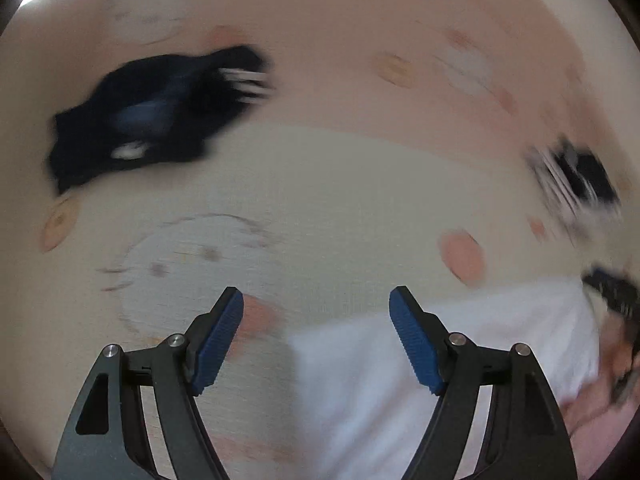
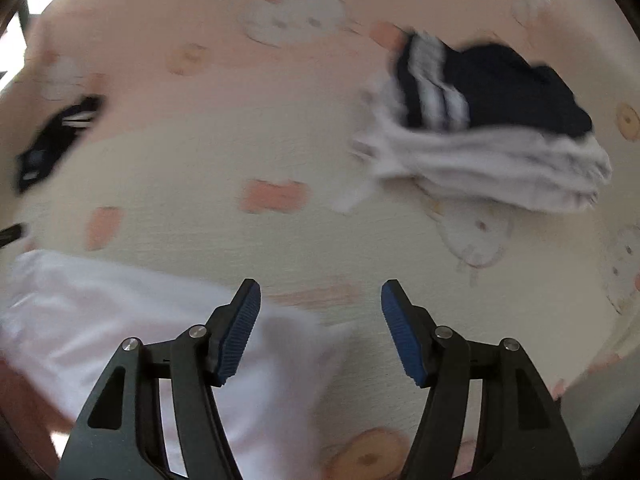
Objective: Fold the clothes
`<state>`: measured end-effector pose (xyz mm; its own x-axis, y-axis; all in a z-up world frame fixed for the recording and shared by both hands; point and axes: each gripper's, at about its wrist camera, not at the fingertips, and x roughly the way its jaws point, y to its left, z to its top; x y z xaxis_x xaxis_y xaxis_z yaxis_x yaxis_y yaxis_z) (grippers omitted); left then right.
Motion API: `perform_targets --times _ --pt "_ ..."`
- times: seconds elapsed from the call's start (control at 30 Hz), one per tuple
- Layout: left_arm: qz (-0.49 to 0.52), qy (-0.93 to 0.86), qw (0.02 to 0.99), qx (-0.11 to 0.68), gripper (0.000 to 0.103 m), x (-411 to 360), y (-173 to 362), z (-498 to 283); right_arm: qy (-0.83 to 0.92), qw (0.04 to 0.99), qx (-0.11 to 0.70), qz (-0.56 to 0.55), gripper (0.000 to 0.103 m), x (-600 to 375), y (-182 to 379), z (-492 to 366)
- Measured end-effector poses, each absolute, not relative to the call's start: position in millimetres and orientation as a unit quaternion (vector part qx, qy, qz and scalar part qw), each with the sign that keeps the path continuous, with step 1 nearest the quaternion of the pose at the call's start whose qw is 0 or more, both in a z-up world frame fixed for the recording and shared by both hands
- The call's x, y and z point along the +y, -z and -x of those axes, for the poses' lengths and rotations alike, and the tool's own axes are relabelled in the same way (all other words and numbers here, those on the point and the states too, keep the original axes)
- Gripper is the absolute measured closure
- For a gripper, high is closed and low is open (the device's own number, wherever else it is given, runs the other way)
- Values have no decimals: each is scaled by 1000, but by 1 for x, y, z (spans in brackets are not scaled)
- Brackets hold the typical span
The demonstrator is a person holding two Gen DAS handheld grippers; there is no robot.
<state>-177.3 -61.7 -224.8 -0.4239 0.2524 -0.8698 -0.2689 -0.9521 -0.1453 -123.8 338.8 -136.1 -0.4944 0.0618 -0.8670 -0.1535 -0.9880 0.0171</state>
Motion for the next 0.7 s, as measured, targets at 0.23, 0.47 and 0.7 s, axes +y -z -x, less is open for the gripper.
perform_targets --times 0.23,0.47,0.7 --pt "530 -842 73 62 21 -68 236 183 -833 85 23 547 39 330 162 126" --pt "495 -859 132 3 22 -49 195 139 -852 67 109 508 38 337 136 88" --pt "511 -845 150 52 22 -10 206 109 -859 101 32 500 39 286 142 66"
